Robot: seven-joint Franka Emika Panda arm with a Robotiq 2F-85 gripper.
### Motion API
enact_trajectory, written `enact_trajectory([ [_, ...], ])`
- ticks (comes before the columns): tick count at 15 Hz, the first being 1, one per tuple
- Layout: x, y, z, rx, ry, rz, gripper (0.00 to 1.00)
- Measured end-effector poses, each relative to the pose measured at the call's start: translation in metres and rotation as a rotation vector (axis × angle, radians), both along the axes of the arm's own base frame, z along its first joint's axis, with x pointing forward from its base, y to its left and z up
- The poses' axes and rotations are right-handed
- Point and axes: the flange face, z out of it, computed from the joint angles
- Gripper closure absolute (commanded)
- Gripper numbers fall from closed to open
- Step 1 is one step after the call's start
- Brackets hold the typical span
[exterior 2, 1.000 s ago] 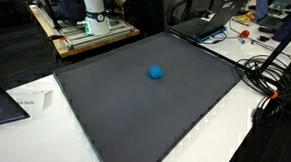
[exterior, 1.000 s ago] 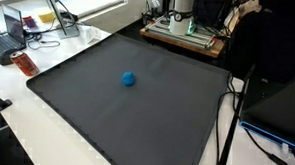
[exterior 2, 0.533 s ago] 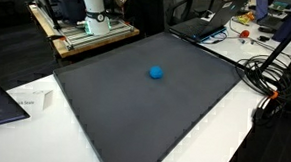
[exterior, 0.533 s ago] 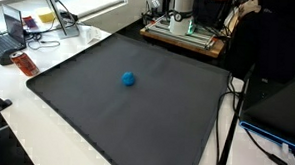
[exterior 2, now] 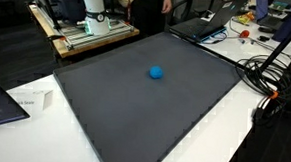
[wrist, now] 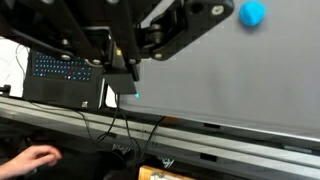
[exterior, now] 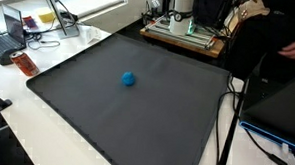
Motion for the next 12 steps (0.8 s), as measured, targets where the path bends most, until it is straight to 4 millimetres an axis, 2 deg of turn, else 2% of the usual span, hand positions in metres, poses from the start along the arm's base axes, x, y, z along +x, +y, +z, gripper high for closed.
enact_trajectory([
  [5,0.044,-0.014,-0.004,-0.106,-0.164,-0.045,0.97],
  [12,0.13,-0.041,-0.04,-0.162,-0.301,-0.305,0.97],
])
